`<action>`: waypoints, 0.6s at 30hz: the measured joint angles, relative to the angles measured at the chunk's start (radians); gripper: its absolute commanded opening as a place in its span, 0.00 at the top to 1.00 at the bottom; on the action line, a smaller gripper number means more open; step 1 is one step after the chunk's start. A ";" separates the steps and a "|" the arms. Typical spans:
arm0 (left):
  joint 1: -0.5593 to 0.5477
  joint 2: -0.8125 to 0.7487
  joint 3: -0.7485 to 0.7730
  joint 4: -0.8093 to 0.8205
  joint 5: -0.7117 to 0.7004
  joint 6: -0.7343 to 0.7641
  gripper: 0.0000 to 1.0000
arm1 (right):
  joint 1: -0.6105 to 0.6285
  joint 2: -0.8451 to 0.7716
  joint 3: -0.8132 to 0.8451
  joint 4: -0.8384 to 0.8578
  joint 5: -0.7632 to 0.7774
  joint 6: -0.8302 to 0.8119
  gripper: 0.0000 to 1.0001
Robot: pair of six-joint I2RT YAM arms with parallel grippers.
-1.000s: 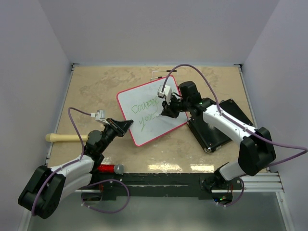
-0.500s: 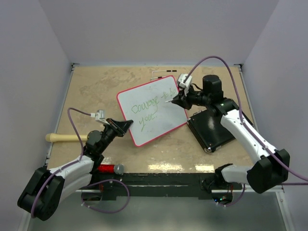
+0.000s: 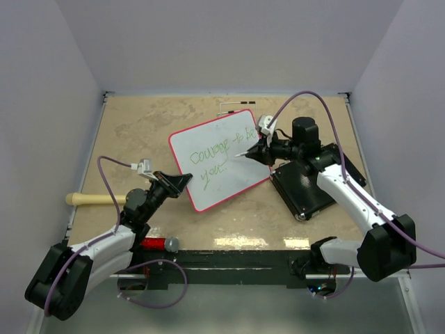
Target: Write a sentence on the whiteboard
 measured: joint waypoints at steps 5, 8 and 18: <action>0.000 0.001 0.000 0.002 0.000 0.000 1.00 | -0.009 -0.001 -0.034 0.047 -0.006 0.006 1.00; 0.000 0.006 0.000 0.007 0.000 0.000 1.00 | -0.016 -0.001 -0.053 0.070 -0.003 0.011 1.00; 0.000 0.013 0.000 0.016 0.001 0.000 1.00 | -0.044 0.008 -0.058 0.107 -0.002 0.045 1.00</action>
